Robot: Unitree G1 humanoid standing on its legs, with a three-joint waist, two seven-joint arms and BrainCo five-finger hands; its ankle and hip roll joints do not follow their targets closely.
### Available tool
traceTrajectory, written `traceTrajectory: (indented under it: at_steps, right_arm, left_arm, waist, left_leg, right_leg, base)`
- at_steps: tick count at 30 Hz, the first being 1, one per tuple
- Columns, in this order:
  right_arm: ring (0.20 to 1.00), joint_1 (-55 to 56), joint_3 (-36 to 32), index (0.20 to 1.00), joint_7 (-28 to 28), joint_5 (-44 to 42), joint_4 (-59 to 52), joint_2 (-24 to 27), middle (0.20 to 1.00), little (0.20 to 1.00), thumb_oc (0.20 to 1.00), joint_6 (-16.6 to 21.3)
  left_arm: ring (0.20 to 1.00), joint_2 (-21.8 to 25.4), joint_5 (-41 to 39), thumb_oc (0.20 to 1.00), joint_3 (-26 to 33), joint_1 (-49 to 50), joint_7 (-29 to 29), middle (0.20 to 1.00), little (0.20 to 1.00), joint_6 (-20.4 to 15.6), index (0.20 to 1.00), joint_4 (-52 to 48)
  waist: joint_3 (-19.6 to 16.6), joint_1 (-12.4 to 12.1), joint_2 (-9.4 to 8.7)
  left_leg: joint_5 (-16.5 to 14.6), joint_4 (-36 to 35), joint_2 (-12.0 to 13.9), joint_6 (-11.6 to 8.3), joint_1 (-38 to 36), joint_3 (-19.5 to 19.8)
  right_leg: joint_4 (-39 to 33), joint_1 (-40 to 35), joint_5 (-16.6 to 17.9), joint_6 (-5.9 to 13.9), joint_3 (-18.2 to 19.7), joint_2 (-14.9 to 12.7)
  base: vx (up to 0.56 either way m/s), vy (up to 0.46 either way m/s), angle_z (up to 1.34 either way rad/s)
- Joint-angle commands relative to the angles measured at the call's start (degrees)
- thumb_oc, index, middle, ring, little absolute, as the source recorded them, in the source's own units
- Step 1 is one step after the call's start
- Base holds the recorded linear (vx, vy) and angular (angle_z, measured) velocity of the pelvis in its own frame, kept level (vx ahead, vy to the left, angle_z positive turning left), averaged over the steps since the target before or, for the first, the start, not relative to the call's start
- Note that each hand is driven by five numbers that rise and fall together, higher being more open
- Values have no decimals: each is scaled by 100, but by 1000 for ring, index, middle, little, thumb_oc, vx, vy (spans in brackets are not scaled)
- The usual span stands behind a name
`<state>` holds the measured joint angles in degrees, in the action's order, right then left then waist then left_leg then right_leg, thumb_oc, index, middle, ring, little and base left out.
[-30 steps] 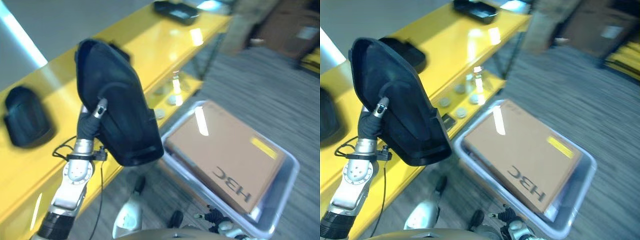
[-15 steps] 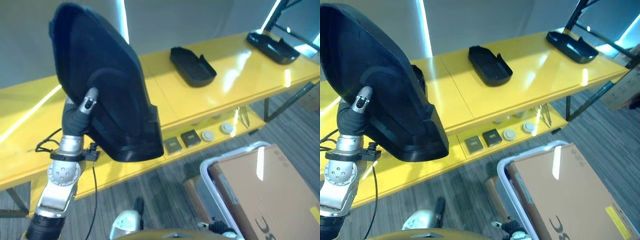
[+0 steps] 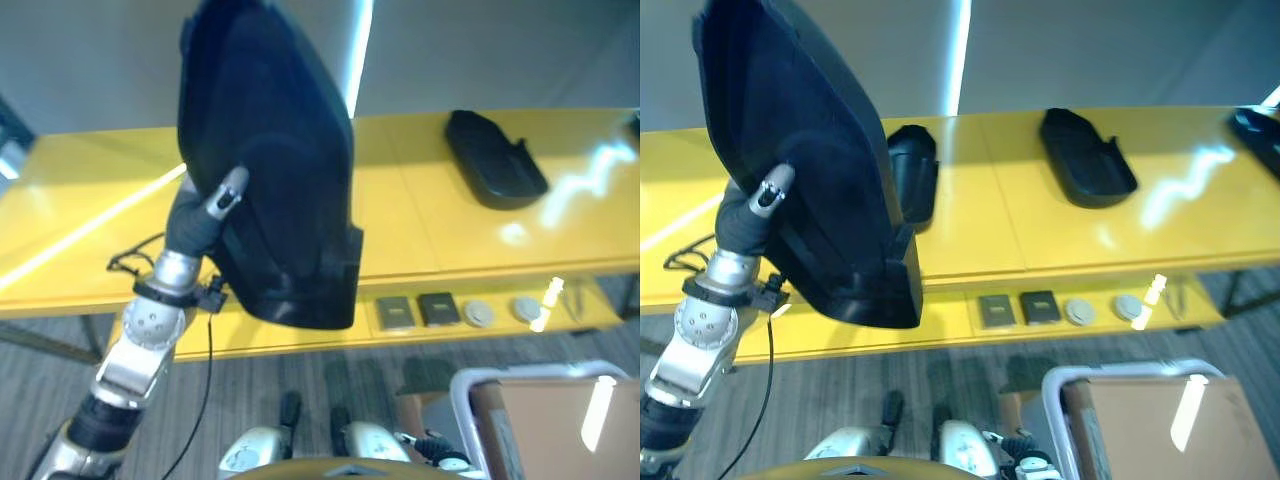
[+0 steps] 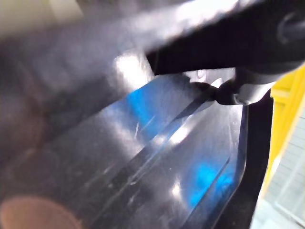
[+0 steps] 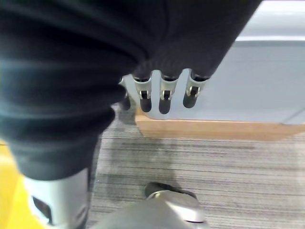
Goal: Move parts from the plastic box to the shelf.
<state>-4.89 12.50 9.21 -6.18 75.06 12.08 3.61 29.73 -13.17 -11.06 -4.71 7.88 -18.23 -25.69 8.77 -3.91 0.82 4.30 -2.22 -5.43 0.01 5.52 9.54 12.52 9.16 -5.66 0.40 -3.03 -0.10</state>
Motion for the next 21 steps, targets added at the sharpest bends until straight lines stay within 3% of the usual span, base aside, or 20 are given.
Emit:
traceTrajectory:
  at_steps: [1, 4, 6, 9, 12, 13, 15, 16, 17, 18, 19, 20, 21]
  right_arm:
    - [1000, -98, 259, 1000, 21, 214, 16, -238, 1000, 1000, 1000, 64]
    - [1000, -150, 37, 1000, 103, 71, 71, -70, 1000, 1000, 1000, 58]
    - [1000, -176, -65, 1000, 174, 148, 122, 56, 1000, 1000, 1000, 31]
    - [1000, -196, -74, 1000, 227, 277, 199, 98, 1000, 1000, 1000, -57]
    - [1000, -117, -90, 1000, 255, 352, 198, 76, 1000, 1000, 1000, -100]
    - [1000, -69, 83, 1000, 201, 546, 212, 16, 1000, 1000, 1000, -142]
    - [1000, -12, 114, 1000, 133, 615, 231, -18, 1000, 1000, 1000, -151]
    - [1000, 30, -133, 1000, 180, 311, 228, -15, 1000, 1000, 1000, -139]
    - [1000, 69, -848, 1000, 453, -661, 154, -33, 1000, 1000, 1000, -26]
    - [1000, 110, -1341, 1000, 471, -1345, 84, -86, 1000, 1000, 1000, 96]
    - [1000, 116, -1347, 1000, 474, -1356, 81, -97, 1000, 1000, 1000, 99]
    - [1000, 133, -1384, 1000, 400, -1272, -31, -149, 1000, 1000, 1000, 91]
    - [1000, 80, -1126, 1000, 487, -913, -258, -162, 1000, 1000, 1000, 118]
  left_arm:
    - [200, -236, -375, 200, 415, -229, 84, 200, 200, -394, 200, -371]
    - [200, -241, -332, 200, 396, -211, 108, 200, 200, -345, 200, -418]
    - [200, -241, -329, 200, 401, -291, 114, 200, 200, -321, 200, -465]
    - [200, -187, -366, 200, 489, -178, 118, 200, 200, -360, 200, -446]
    - [200, -103, -435, 200, 727, 101, 162, 200, 200, -387, 200, -564]
    - [200, -165, -538, 200, 857, 306, 240, 200, 200, -388, 200, -560]
    - [200, -128, -564, 200, 1050, 555, 208, 200, 200, -368, 200, -552]
    - [200, -108, -572, 200, 1136, 622, 195, 200, 200, -347, 200, -558]
    - [200, -58, -560, 200, 1205, 666, 198, 200, 200, -324, 200, -553]
    - [200, 66, -544, 200, 1224, 649, 115, 200, 200, -240, 200, -567]
    - [200, 78, -548, 200, 1214, 642, 112, 200, 200, -237, 200, -567]
    - [200, 170, -663, 200, 1005, 419, 14, 200, 200, -228, 200, -491]
    - [200, 255, -634, 200, 835, 232, -64, 200, 200, -273, 200, -351]
  waist:
    - [-292, 74, -159]
    - [-197, -16, -2]
    - [-82, 42, 39]
    - [-31, 11, -2]
    - [-61, 34, -73]
    - [-115, -14, -74]
    - [-265, -144, -14]
    - [-318, -114, -22]
    - [-360, -51, -24]
    - [-454, 66, -29]
    - [-436, 47, -56]
    - [-470, 166, -191]
    - [-427, 235, -306]
  left_leg:
    - [-614, 359, 46, -62, -152, 372]
    - [-512, 459, -72, -125, 50, 441]
    - [-439, 590, 106, -304, 297, 166]
    - [-266, 528, 755, -473, 418, -11]
    - [138, 375, 1667, -618, 407, -6]
    - [462, 285, 2067, -768, 304, 166]
    - [652, 338, 2264, -1078, -4, 715]
    - [504, 438, 2305, -1155, -117, 801]
    - [123, 655, 2290, -1196, -270, 891]
    - [-388, 658, 2133, -1148, -323, 728]
    - [-428, 710, 2099, -1132, -329, 715]
    - [-1096, 1166, 1752, -1017, -267, 431]
    - [-1262, 1438, 1387, -885, -147, 379]
  right_leg:
    - [-1166, -669, 334, 537, -309, -448]
    - [-1265, -702, 355, 520, -552, -527]
    - [-1239, -730, 306, 522, -907, -685]
    - [-1206, -853, 318, 590, -1085, -892]
    - [-1055, -833, 283, 714, -955, -1166]
    - [-950, -851, 236, 803, -824, -1283]
    - [-718, -900, 210, 933, -631, -1407]
    - [-661, -909, 215, 989, -593, -1489]
    - [-587, -919, 250, 1101, -468, -1655]
    - [-589, -1000, 411, 1220, -481, -1855]
    - [-610, -1029, 416, 1238, -472, -1882]
    - [-821, -1183, 879, 1415, -568, -2358]
    - [-939, -1084, 1791, 1425, -425, -2681]
  base:
    - [8, -71, -8]
    - [-27, 4, 15]
    - [-57, 80, 95]
    - [6, 118, 79]
    - [66, 345, 13]
    - [121, 486, -35]
    - [155, 643, -46]
    - [126, 697, -57]
    - [70, 735, -40]
    - [52, 575, -16]
    - [-5, 754, 13]
    - [-129, 754, 29]
    - [-165, 940, 13]
